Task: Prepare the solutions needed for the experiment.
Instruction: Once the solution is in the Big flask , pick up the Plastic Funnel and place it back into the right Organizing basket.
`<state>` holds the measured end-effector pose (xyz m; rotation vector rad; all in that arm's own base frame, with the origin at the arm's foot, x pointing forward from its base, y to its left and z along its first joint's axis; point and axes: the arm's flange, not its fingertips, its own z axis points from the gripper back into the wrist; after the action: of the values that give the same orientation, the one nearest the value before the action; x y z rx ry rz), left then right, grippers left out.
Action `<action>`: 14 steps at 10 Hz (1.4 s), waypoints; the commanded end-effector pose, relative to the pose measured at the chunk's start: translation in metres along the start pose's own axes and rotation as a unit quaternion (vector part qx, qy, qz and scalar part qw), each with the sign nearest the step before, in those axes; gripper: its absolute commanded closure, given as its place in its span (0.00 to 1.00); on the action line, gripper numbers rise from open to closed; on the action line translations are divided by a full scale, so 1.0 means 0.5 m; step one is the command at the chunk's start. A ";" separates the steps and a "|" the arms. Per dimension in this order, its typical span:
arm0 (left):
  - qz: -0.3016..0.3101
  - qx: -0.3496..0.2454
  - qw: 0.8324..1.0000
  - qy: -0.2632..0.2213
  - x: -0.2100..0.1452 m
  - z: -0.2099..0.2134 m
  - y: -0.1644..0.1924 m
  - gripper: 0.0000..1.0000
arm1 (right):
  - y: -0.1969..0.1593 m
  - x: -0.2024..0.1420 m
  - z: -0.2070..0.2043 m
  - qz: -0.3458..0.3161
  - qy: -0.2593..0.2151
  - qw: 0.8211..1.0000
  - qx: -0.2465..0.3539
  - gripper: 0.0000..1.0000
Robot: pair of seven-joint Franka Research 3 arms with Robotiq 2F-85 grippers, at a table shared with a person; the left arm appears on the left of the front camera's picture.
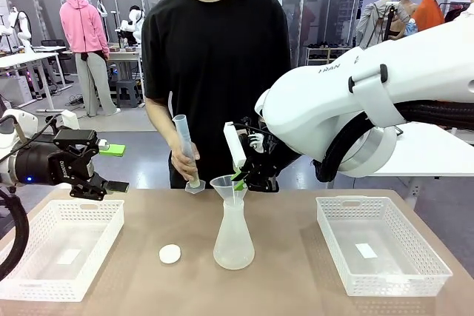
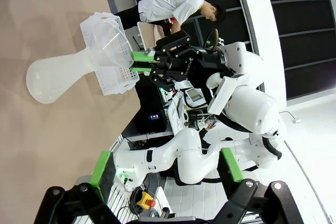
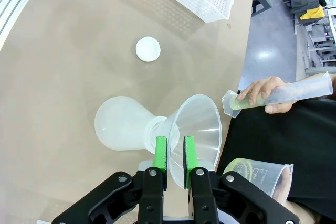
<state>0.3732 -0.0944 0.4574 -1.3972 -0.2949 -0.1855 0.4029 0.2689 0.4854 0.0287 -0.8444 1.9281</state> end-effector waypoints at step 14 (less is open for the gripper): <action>0.000 -0.008 1.000 0.001 0.001 0.000 -0.002 0.00 | 0.107 -0.022 0.195 -0.121 0.059 0.989 -0.064 0.62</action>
<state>0.3732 -0.0944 0.4573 -1.3968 -0.2948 -0.1855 0.3515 0.2045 0.5200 -0.0605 -0.8822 1.7076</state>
